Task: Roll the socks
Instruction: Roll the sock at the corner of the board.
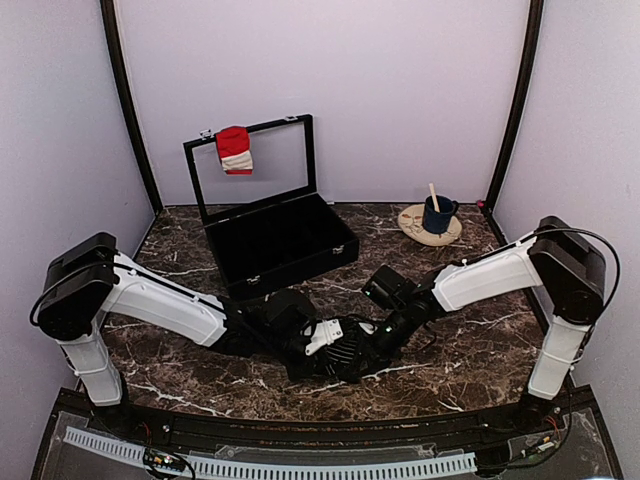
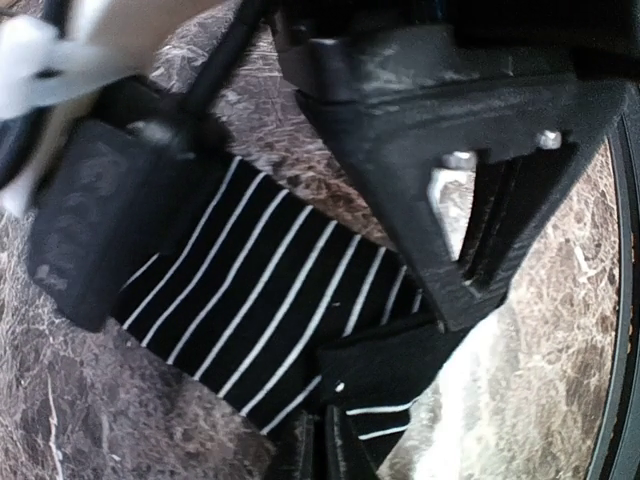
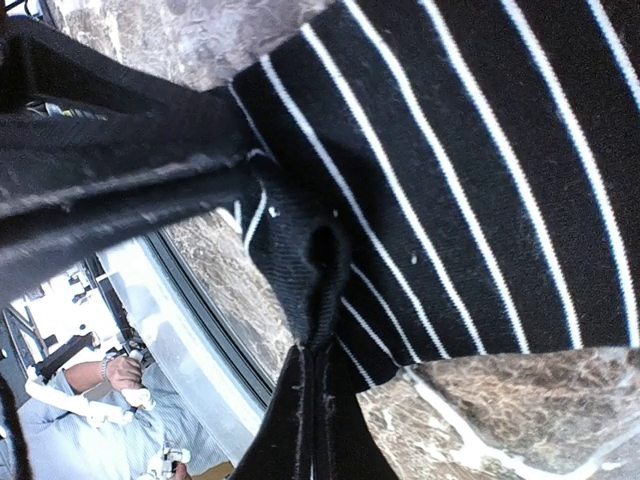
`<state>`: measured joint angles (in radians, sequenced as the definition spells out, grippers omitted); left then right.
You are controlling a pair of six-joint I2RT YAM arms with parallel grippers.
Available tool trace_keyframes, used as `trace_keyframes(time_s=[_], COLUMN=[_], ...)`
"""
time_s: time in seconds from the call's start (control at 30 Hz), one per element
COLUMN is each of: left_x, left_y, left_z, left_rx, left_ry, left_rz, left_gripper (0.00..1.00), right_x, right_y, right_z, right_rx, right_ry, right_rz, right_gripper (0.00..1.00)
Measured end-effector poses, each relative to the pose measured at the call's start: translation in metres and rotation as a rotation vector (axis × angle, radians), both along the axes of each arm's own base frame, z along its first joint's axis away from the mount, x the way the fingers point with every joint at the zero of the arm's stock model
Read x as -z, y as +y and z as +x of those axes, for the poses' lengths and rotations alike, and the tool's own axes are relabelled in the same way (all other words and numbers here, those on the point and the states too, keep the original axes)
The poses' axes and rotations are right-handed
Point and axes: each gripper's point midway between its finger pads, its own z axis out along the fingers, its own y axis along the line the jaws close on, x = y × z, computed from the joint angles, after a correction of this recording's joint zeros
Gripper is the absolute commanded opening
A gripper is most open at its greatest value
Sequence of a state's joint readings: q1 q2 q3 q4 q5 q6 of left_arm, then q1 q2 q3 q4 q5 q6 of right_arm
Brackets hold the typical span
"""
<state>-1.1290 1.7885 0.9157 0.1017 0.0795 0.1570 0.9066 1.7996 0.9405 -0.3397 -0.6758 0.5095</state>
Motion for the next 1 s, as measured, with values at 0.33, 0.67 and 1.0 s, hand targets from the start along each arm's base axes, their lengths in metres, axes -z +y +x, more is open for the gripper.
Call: trace_keyframes(time_s=[0.33, 0.67, 1.0], left_x=[0.008, 0.007, 0.011], left_y=[0.004, 0.001, 0.002], left_z=[-0.010, -0.024, -0.024], left_rx=[0.053, 0.083, 0.052], left_ry=[0.143, 0.224, 0.254], left_rz=[-0.010, -0.033, -0.024], left_gripper=[0.00, 0.00, 0.00], right_x=[0.004, 0.004, 0.004], right_y=[0.003, 0.004, 0.002], right_z=[0.005, 0.010, 0.014], right_rx=[0.007, 0.012, 0.028], right_ry=[0.002, -0.015, -0.028], right_rz=[-0.014, -0.029, -0.041], right_gripper=[0.00, 0.20, 0.32])
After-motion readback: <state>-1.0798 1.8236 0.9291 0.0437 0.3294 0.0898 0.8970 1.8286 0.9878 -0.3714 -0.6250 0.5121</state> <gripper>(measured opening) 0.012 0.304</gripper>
